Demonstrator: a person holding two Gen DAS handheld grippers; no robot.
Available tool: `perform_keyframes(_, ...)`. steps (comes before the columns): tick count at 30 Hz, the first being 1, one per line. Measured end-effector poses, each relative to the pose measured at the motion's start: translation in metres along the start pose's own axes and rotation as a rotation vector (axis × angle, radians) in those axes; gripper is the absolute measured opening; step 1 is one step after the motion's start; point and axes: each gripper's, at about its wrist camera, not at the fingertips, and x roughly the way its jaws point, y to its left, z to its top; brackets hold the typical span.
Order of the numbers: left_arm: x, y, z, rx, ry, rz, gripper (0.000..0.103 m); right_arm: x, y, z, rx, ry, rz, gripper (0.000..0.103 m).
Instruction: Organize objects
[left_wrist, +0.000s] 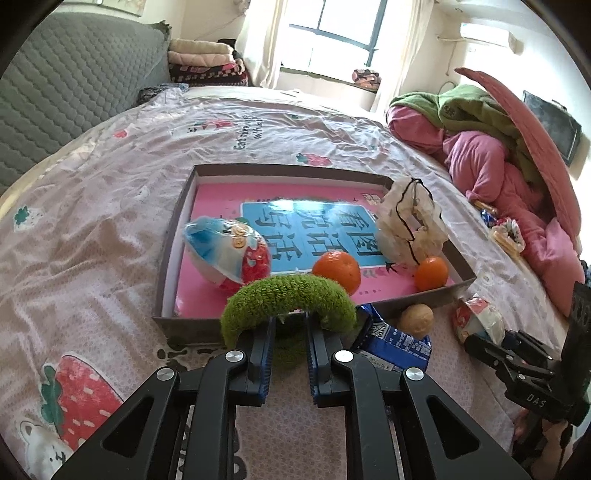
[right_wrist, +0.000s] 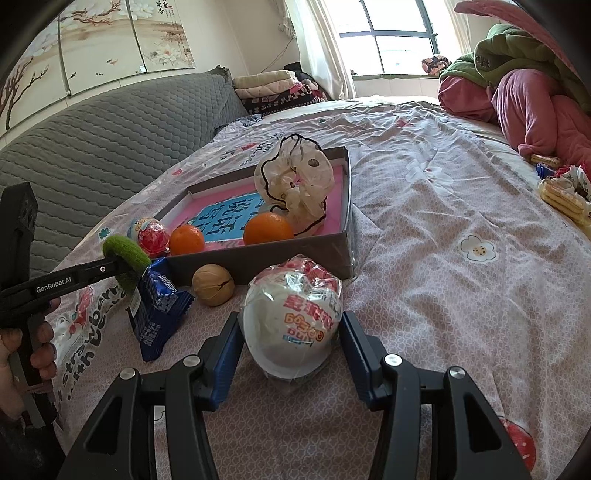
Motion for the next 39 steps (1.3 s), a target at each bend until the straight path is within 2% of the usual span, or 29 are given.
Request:
perform_keyframes(9,-0.003,0.009,-0.001,-0.039,-0.030,-0.028,0.015,0.000,0.000,0.000,0.000,0.002,0.001,0.053)
perform_keyframes(26,0.003,0.004,-0.009,-0.014,-0.150,-0.021,0.011,0.001,-0.001,0.000,0.000,0.002,0.000,0.053)
perform_keyframes(39,-0.007,0.008,-0.007,-0.027,-0.254,-0.056,0.011,-0.001,0.005,-0.002,-0.025,-0.011,-0.010,0.051)
